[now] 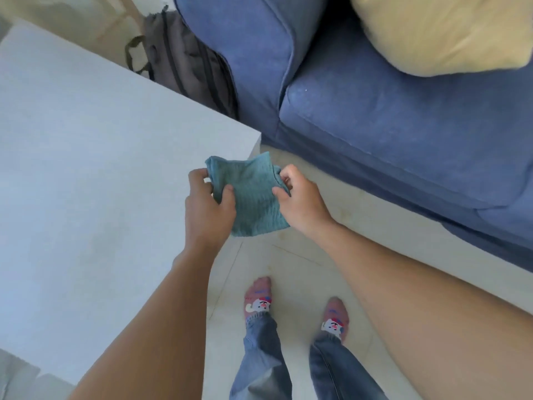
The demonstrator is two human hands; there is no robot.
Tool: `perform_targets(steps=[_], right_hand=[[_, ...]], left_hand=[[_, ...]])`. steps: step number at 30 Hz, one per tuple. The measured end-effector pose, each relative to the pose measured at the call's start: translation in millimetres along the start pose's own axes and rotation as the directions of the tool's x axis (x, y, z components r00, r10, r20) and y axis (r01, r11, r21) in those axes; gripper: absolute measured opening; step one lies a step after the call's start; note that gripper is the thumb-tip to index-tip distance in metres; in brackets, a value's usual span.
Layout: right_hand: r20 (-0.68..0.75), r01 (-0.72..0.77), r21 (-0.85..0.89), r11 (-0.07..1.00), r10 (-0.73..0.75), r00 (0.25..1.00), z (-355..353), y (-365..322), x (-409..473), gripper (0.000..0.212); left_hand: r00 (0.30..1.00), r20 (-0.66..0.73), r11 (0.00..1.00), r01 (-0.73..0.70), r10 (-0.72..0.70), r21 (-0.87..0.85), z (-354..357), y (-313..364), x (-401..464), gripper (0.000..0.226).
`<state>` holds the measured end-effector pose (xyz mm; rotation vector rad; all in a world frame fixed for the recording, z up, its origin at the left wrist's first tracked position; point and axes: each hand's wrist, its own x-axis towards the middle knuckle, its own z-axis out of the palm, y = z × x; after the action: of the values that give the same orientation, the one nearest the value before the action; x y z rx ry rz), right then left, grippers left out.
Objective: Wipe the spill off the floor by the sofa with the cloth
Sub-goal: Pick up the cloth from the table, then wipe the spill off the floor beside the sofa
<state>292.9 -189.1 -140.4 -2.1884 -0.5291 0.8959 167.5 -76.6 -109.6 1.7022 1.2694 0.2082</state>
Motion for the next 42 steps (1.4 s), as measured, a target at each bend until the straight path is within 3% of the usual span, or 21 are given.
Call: perform_targets(steps=[6,12,19,24,26,29,30,32,34,36,40,42], right_hand=[[-0.176,-0.137,0.071,0.988,0.148,0.973,-76,115,-26,0.01],[-0.277,-0.28,0.104,0.954,0.298,0.913,-118,271,-47,0.013],[-0.42,-0.352,0.157,0.923,0.385,0.822,-111,467,-15,0.016],[-0.488,-0.403,0.181,0.897,0.438,0.755,-91,597,30,0.015],[-0.499,-0.486,0.135,0.864,0.483,0.72,-87,625,46,0.013],[-0.619,-0.663,-0.152,0.733,0.452,0.642,-92,640,57,0.033],[-0.67,-0.619,-0.241,0.748,0.333,0.663,-91,640,59,0.041],[-0.648,-0.379,-0.376,0.845,0.052,0.76,-80,641,58,0.049],[-0.464,-0.224,-0.476,0.85,-0.027,0.885,-66,646,58,0.061],[-0.329,-0.236,-0.556,0.797,0.049,0.943,-55,656,64,0.074],[-0.369,-0.29,-0.577,0.764,0.072,0.926,-60,667,77,0.067],[-0.427,-0.357,-0.532,0.768,0.121,0.896,-55,676,64,0.069]], left_hand=[[0.94,0.307,0.986,-0.163,0.146,0.032,126,14,-20,0.044],[0.774,0.615,0.95,-0.284,0.148,0.128,283,-17,-40,0.072],[0.599,0.778,0.865,-0.477,0.189,0.157,478,-103,-21,0.081],[0.523,0.814,0.775,-0.613,0.252,0.153,593,-169,9,0.083],[0.49,0.811,0.676,-0.718,0.319,0.168,612,-187,23,0.075],[0.391,0.749,0.468,-0.875,0.536,0.122,616,-200,56,0.048],[0.364,0.723,0.391,-0.909,0.587,0.141,611,-202,69,0.044],[0.351,0.696,0.277,-0.935,0.626,0.223,592,-208,89,0.047],[0.401,0.701,0.241,-0.916,0.59,0.321,568,-213,103,0.049],[0.437,0.74,0.192,-0.897,0.511,0.397,549,-219,110,0.059],[0.409,0.847,-0.026,-0.896,0.339,0.443,534,-227,116,0.084],[0.386,0.874,-0.075,-0.903,0.294,0.424,529,-231,117,0.092]])
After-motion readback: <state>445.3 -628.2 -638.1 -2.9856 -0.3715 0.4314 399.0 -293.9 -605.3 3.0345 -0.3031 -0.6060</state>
